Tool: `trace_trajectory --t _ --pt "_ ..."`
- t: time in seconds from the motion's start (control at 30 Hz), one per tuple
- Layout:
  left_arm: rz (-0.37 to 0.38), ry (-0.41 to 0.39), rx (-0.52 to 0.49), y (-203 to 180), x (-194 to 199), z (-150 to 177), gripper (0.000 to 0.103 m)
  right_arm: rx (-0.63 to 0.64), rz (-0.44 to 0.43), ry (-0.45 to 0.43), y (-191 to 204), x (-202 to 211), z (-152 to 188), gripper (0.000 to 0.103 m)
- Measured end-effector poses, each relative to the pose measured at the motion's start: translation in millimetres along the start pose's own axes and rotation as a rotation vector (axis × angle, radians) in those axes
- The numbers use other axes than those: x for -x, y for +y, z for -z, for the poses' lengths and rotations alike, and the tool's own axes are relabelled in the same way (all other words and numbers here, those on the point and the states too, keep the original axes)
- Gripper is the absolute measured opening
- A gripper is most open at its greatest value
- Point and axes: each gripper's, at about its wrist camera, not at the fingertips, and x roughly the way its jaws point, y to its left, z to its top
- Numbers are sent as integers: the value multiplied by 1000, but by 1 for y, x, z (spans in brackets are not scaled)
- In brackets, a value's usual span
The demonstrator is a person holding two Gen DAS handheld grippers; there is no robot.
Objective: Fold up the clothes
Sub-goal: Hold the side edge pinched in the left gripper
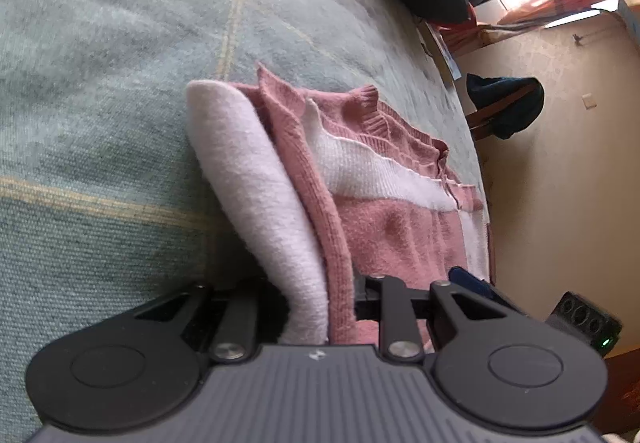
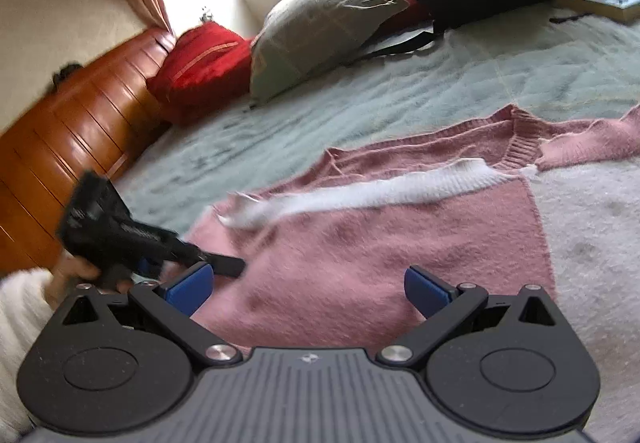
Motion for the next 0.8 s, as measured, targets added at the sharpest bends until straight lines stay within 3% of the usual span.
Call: trace_trajectory --t 0.8 --pt "-73 -13 -93 -15 0 5 24 -28 87 -33 -10 -73 -44 103"
